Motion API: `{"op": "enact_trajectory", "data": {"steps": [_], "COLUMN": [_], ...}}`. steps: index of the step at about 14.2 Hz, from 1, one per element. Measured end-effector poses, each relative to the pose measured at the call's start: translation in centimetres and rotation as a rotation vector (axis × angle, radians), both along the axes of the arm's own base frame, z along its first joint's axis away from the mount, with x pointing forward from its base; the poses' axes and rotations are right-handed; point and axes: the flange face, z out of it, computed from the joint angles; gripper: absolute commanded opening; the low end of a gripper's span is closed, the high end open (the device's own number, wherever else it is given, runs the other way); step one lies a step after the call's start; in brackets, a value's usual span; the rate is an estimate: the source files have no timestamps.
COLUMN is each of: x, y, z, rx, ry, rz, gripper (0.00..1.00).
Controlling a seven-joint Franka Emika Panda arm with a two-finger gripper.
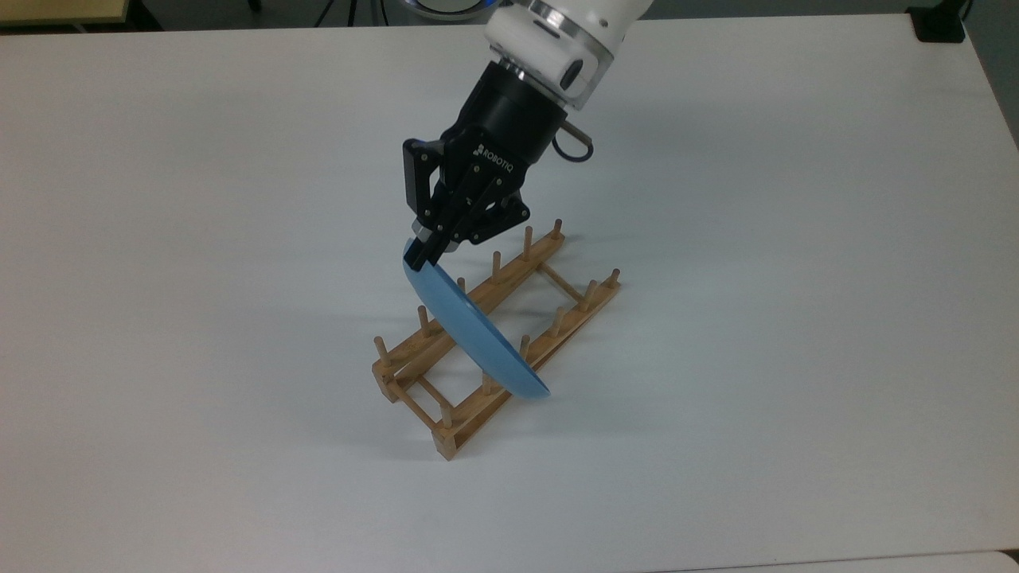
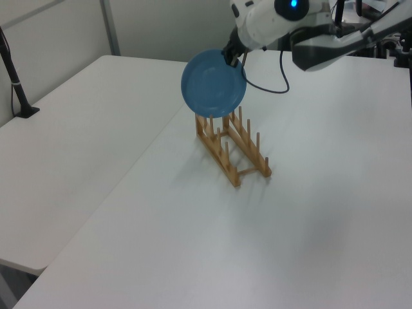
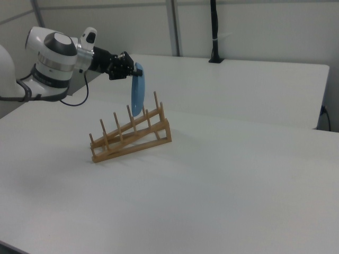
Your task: Place plate in plate rack
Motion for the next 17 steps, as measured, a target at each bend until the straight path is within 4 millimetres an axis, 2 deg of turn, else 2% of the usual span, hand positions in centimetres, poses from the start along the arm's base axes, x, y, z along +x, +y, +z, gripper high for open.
{"op": "enact_trajectory", "data": {"steps": [2,4,6,7,8,9,10,11,12,14,17], "x": [0.3,0.3,0.3,0.4,0.4,0.4,0.4,0.3,0.3,0.3,0.3], "y": [0.0,-0.1,-0.2,-0.3,-0.5,-0.7,-0.9,-1.1,-1.2,-1.3,-0.8], "z": [-0.8,-0.8,-1.1,-1.6,-2.2,-2.9,-3.6,-4.1,-4.4,-4.5,-3.8], "rx": [-0.017,-0.017,-0.018,-0.02,-0.023,-0.027,-0.03,-0.032,-0.031,-0.007,0.139], "ry": [-0.006,-0.007,-0.002,0.006,0.016,0.028,0.041,0.049,0.053,0.033,-0.068], "rz": [-0.003,-0.005,-0.006,-0.008,-0.01,-0.013,-0.016,-0.019,-0.022,-0.042,-0.125], "gripper": [0.02,0.08,0.37,0.38,0.49,0.74,0.76,0.9,1.0,1.0,1.0]}}
